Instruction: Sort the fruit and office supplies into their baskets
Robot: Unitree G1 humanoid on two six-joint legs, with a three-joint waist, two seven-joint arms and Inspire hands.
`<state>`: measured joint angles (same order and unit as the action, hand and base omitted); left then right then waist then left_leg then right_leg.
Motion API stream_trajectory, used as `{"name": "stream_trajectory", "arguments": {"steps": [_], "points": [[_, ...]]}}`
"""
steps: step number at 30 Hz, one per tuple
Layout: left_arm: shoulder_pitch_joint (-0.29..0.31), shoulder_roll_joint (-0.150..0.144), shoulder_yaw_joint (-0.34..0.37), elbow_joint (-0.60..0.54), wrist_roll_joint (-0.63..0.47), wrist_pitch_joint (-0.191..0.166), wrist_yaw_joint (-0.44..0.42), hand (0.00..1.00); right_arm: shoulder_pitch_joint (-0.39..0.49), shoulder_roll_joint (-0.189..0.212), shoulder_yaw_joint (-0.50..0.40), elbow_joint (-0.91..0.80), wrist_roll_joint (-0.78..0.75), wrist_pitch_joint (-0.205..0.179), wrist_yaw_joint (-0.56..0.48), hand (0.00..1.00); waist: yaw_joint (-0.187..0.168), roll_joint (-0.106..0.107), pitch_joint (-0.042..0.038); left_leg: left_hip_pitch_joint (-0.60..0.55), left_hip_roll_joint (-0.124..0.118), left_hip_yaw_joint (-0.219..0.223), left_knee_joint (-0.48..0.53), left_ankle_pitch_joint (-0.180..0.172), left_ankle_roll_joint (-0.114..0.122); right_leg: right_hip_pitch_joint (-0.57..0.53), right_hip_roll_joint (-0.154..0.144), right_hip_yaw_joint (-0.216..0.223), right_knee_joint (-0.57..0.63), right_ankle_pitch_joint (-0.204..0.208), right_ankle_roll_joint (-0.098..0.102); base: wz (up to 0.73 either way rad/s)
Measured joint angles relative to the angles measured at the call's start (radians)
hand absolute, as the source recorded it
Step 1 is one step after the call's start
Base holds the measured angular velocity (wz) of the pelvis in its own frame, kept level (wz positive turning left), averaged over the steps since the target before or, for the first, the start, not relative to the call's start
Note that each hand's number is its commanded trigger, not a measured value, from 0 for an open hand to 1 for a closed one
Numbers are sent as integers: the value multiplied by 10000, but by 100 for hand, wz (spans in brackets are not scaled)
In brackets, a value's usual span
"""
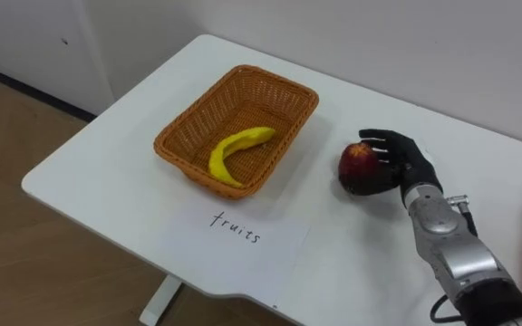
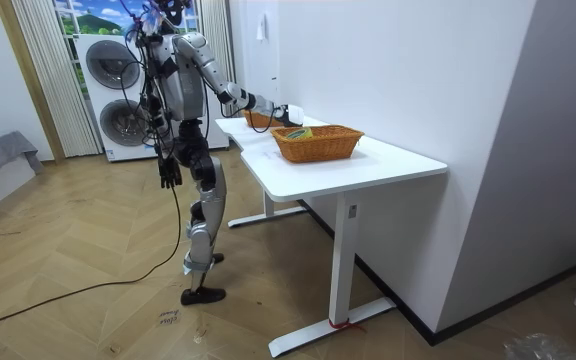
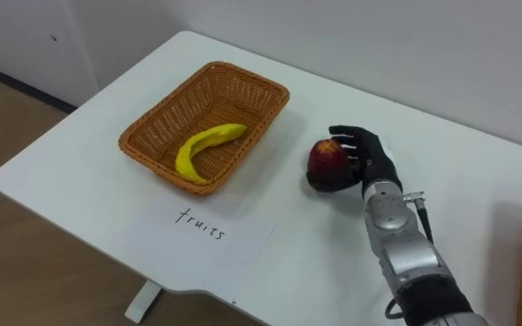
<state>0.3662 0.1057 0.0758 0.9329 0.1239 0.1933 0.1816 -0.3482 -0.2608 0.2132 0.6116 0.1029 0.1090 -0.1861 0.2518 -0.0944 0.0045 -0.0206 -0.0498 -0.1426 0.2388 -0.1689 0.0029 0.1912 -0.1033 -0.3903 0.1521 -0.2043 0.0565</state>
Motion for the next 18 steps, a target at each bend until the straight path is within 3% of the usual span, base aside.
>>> {"name": "stream_trajectory", "arguments": {"steps": [7,18], "points": [[8,38,3,-106,1,7,-190,0,48,5,11,-4,-335,12,164,100,9,60,59,-3,1,-1,-2,0,0,-2,0,2,0,0,0,0],[6,68,2,-99,-13,-28,-396,0,54,3,8,215,-336,-223,375,100,-3,44,57,69,4,-1,35,0,0,27,-8,-84,5,0,0,0]]}}
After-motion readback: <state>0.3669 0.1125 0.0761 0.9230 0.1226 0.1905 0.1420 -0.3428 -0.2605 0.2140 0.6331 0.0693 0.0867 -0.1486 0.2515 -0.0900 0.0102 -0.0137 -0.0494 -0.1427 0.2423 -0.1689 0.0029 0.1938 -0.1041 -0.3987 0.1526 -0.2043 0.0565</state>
